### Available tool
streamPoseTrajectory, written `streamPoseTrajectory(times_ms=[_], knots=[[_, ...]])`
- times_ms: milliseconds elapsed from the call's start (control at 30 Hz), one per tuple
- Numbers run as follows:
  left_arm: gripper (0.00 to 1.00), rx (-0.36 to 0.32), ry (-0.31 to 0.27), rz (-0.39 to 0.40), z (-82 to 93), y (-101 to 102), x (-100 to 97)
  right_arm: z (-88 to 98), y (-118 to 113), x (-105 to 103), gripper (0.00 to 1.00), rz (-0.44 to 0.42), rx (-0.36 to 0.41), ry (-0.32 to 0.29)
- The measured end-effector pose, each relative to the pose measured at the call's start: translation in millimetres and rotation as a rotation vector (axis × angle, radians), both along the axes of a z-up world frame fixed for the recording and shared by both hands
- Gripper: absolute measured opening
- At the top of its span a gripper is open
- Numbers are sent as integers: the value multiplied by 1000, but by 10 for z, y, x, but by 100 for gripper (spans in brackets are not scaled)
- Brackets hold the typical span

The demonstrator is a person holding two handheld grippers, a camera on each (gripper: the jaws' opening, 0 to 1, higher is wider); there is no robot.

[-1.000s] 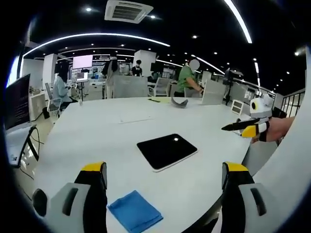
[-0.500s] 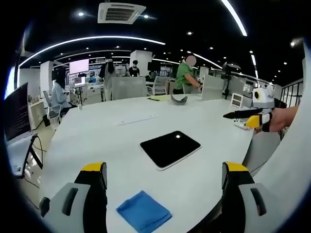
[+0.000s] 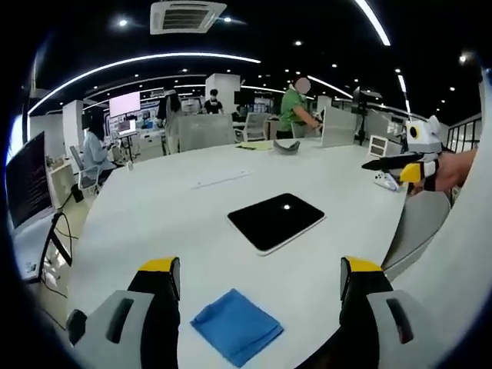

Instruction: Wipe the mirror surface with the cleaning cloth until all visible marks leave the cleaned area.

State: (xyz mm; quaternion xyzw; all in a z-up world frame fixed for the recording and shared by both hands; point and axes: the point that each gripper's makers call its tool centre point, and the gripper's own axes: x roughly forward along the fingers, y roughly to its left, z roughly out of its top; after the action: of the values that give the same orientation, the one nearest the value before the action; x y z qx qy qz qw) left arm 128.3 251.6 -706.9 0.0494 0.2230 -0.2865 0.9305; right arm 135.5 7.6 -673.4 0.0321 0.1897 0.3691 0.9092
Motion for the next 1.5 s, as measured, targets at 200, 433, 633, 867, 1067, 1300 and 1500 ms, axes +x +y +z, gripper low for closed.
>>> streamPoseTrajectory(times_ms=[200,433,633,867,1067,1300,1500], knots=[[73,22,22,11,-207,80,-3,16,-5,-38,97,-5,-9,5],[66,39,56,21,-416,159,-10,13,-29,-81,97,-11,-38,8],[58,37,62,40,-563,217,19,29,-40,-93,95,-15,-44,12],[50,86,105,3,-845,195,9,28,-60,-119,95,-14,-56,16],[46,104,143,2,-1048,235,33,18,-85,-141,94,-20,-62,22],[45,88,173,15,-1198,234,56,13,-92,-162,94,-23,-59,29],[44,141,160,-15,-1419,247,31,5,-91,-173,94,-27,-57,33]])
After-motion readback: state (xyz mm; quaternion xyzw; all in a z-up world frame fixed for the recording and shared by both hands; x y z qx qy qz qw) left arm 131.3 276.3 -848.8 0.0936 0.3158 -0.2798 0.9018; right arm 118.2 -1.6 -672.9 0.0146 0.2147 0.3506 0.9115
